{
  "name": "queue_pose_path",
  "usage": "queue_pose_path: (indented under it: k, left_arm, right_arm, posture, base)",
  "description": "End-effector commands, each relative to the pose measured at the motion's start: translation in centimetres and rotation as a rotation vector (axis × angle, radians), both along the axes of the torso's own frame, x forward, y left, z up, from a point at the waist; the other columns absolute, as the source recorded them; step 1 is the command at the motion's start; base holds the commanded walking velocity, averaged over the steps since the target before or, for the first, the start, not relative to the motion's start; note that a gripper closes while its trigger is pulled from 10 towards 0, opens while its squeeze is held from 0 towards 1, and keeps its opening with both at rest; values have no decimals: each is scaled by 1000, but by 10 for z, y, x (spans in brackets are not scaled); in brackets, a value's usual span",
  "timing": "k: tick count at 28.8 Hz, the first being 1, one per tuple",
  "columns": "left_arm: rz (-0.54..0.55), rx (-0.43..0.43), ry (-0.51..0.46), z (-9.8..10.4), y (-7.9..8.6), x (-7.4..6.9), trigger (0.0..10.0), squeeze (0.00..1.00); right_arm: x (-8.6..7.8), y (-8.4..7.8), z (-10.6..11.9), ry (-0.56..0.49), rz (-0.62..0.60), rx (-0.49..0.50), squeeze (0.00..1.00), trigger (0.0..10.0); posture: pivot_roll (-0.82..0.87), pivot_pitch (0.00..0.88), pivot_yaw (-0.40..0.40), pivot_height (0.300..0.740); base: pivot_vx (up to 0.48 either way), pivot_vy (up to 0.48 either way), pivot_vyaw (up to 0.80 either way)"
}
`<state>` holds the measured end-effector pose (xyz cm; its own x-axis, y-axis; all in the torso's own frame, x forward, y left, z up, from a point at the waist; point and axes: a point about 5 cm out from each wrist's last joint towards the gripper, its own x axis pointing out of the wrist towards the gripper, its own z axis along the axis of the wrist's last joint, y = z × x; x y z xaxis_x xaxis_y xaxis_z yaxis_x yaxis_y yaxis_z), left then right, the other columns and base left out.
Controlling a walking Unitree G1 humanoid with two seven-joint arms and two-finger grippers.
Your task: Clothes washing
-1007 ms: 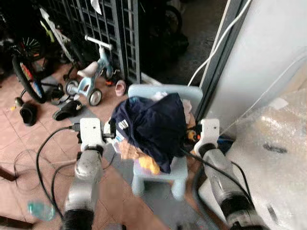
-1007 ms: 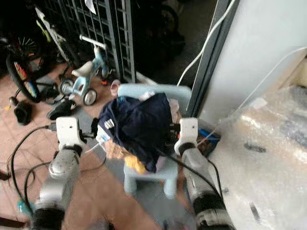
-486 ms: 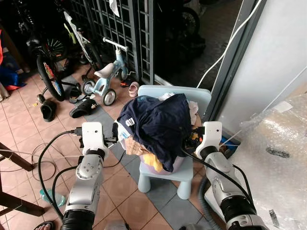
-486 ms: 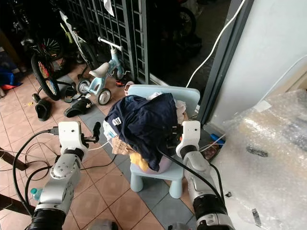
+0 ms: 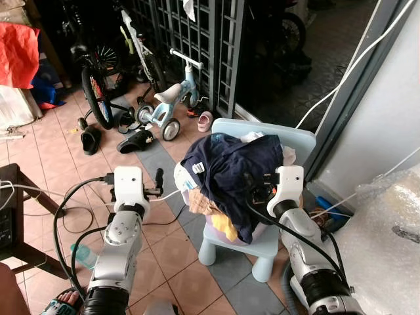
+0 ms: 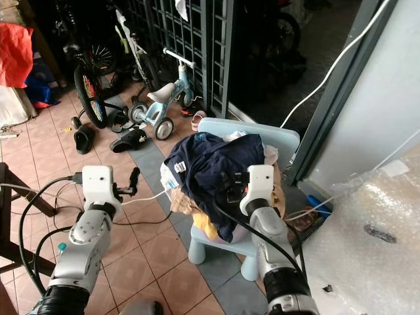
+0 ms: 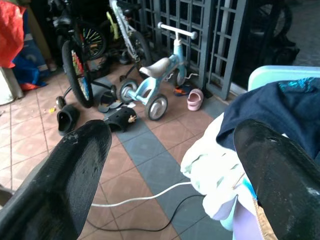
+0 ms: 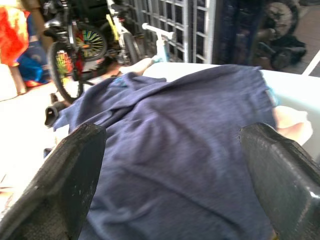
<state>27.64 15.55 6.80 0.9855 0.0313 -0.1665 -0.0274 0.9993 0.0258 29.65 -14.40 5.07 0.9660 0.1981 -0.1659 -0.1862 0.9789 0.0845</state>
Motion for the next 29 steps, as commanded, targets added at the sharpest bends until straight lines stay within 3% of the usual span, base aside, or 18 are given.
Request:
queue_pose_path:
  k: [1,7,15,29]
  left_arm:
    - [4,2,-17,6,1,2,10000,0]
    - [0,-8,-7,5,-1,2,10000,0]
    - [19,1,14,2,0,1,10000,0]
    - [131,38,18,13,7,-14,10000,0]
  right_arm:
    - [2,0,2,3,9,-2,0,10000]
    - [1,0,2,18,24,-14,0,10000]
    - [-1,12,-7,89,163,-39,0,10000]
    - [-7,26,-4,82,331,-59,0,10000]
  posture:
    - [-33,0,35,740]
    - [-40,0,34,740]
    - [-28,0,26,740]
    - [3,0,27,740]
  base:
    - [446,0,0]
    - [435,0,0]
    - [0,0,0]
    - [0,0,713]
